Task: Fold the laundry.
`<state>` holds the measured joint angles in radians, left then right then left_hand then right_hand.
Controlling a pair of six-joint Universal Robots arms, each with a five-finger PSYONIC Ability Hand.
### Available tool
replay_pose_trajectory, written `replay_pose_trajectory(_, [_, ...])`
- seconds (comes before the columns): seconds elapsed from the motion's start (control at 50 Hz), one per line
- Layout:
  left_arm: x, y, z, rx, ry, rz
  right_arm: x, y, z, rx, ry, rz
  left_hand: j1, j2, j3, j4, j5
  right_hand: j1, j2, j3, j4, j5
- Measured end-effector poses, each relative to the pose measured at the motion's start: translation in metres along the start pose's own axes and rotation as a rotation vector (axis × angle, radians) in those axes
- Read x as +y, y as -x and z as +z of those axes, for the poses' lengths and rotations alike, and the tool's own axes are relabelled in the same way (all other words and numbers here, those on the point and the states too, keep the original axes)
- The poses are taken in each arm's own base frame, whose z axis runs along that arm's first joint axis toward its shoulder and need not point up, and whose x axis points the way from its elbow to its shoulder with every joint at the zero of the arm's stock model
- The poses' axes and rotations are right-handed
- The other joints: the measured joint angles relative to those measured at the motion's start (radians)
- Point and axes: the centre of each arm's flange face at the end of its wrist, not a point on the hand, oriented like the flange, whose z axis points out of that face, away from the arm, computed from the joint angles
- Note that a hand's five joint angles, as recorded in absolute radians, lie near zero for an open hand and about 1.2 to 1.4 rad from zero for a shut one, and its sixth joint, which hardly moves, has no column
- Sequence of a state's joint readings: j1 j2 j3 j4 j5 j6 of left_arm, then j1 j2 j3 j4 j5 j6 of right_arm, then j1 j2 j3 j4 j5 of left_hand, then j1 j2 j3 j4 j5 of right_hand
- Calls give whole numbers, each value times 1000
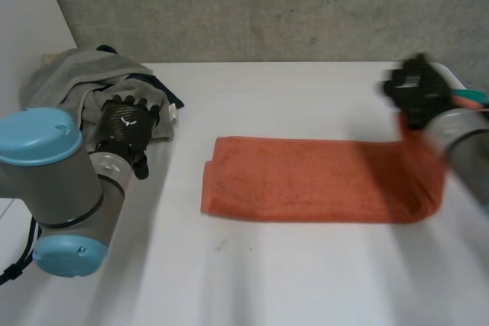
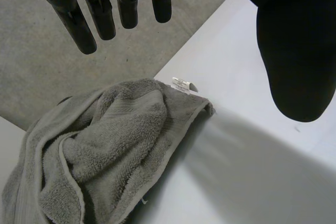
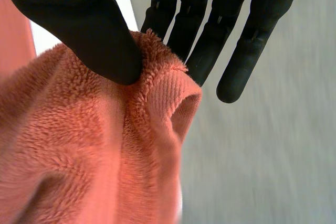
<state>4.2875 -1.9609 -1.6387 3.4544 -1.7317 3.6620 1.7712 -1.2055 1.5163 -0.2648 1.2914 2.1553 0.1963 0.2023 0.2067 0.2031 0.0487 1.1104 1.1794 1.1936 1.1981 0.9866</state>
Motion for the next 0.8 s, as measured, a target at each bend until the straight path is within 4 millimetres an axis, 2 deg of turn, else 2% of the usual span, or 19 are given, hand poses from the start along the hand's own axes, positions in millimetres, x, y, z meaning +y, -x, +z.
replay_pose_trajectory(0.02, [0,0,-1,0,0,0,-15,11,-1,-21,-50,-6,0,0,0,0,0,0,0,0,0,0])
replay_pose_trajectory(0.06, [-1,1,-4,0,-1,0,-55,48,-7,-94,-197,-21,0,0,0,0,0,0,0,0,0,0])
replay_pose_trajectory(0.12, [-1,1,-6,0,-1,-1,-86,89,-16,-176,-321,-36,0,0,0,0,0,0,0,0,1,0])
replay_pose_trajectory(0.14, [-1,1,-6,0,-1,-1,-86,89,-16,-176,-321,-36,0,0,0,0,0,0,0,0,1,0])
replay_pose_trajectory(0.16, [-1,2,-7,0,-1,-1,-103,120,-24,-238,-397,-49,0,0,0,0,0,0,0,0,1,0])
replay_pose_trajectory(0.18, [-1,2,-7,0,-1,-1,-109,137,-29,-271,-433,-58,0,0,0,0,0,0,0,0,1,0])
replay_pose_trajectory(0.24, [-1,1,-7,1,-1,0,-117,178,-42,-354,-491,-88,0,0,0,0,0,0,0,0,1,0])
replay_pose_trajectory(0.26, [-1,1,-7,1,-1,0,-118,183,-44,-364,-496,-94,0,0,0,0,0,0,0,-1,0,0])
replay_pose_trajectory(0.3, [-2,1,-8,3,-3,0,-116,203,-51,-402,-503,-120,0,0,0,0,0,-132,-185,-191,-194,-150])
replay_pose_trajectory(0.34, [-3,0,-7,4,-8,0,-114,210,-54,-414,-486,-132,0,0,0,0,0,-464,-525,-502,-506,-491])
replay_pose_trajectory(0.38, [-5,-1,-7,5,-15,0,-111,210,-56,-411,-459,-124,0,0,0,0,0,-757,-807,-800,-807,-797])
replay_pose_trajectory(0.44, [-10,-1,-6,4,-30,-1,-110,200,-56,-390,-427,-94,0,0,0,0,0,-876,-946,-952,-958,-928])
replay_pose_trajectory(0.52, [-25,-8,-7,16,-81,-3,-99,147,-48,-289,-323,66,0,0,0,0,0,-884,-966,-985,-990,-940])
replay_pose_trajectory(0.58, [-37,-16,-10,36,-122,-4,-77,113,-47,-250,-214,220,0,0,0,0,0,-884,-966,-985,-990,-940])
replay_pose_trajectory(0.66, [-46,-25,-13,58,-150,-3,-57,101,-51,-256,-115,321,0,0,0,0,0,-884,-966,-985,-990,-940])
replay_pose_trajectory(0.68, [-50,-32,-16,76,-165,-2,-38,97,-56,-274,-22,384,0,0,0,0,0,-884,-966,-985,-990,-940])
replay_pose_trajectory(0.74, [-53,-43,-19,100,-180,1,-13,95,-60,-290,90,422,0,0,0,0,0,-871,-952,-969,-973,-926])
replay_pose_trajectory(0.78, [-54,-48,-21,112,-187,2,5,95,-61,-293,160,418,0,0,0,0,0,-757,-837,-851,-856,-811])
replay_pose_trajectory(0.8, [-54,-51,-22,118,-190,3,15,95,-61,-294,192,407,0,0,0,0,0,-621,-689,-703,-709,-681])
